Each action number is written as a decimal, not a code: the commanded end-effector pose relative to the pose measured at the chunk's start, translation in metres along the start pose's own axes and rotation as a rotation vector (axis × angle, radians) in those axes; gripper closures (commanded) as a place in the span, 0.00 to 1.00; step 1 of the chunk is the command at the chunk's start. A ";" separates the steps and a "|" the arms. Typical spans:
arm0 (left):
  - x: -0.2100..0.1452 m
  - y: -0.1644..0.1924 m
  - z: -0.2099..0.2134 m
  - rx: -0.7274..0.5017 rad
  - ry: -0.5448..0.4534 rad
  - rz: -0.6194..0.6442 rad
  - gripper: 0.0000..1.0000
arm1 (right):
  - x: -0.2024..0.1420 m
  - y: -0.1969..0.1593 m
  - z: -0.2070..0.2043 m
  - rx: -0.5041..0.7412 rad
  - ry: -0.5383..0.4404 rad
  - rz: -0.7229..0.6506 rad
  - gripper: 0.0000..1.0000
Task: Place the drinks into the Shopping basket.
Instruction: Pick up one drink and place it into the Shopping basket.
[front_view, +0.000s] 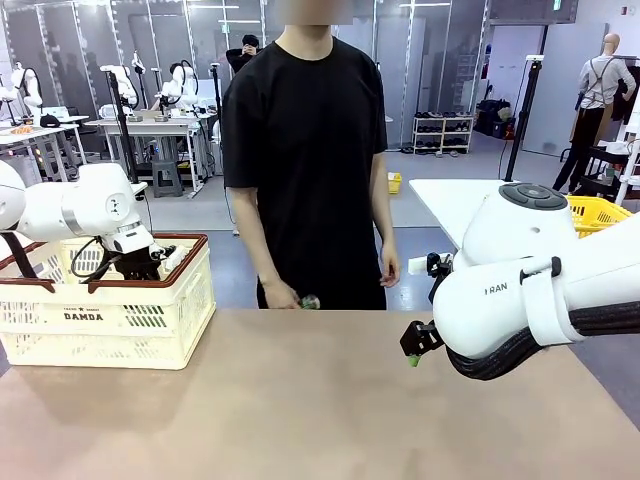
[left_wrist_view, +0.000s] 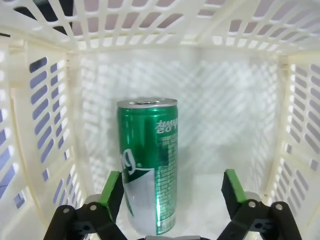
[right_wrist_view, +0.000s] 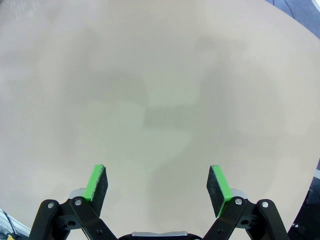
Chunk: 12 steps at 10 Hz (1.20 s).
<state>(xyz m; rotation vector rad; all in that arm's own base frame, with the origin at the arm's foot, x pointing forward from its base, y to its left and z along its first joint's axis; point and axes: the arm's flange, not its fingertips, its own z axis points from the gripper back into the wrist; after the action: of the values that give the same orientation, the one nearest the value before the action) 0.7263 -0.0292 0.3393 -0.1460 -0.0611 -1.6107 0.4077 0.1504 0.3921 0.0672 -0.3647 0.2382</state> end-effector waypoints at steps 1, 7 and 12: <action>0.005 -0.001 -0.006 -0.011 0.004 -0.008 0.01 | 0.000 -0.001 -0.001 -0.001 0.000 0.002 0.00; 0.005 -0.001 -0.006 -0.011 0.004 -0.008 0.01 | 0.000 -0.001 -0.001 -0.001 0.000 0.002 0.00; 0.006 -0.033 0.056 0.054 0.008 -0.019 0.00 | 0.000 -0.001 -0.001 -0.001 0.000 0.002 0.00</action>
<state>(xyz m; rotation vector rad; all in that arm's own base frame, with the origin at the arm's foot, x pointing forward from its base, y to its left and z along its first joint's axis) 0.7190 -0.0298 0.3887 -0.0971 -0.0987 -1.6200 0.4077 0.1504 0.3920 0.0672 -0.3645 0.2382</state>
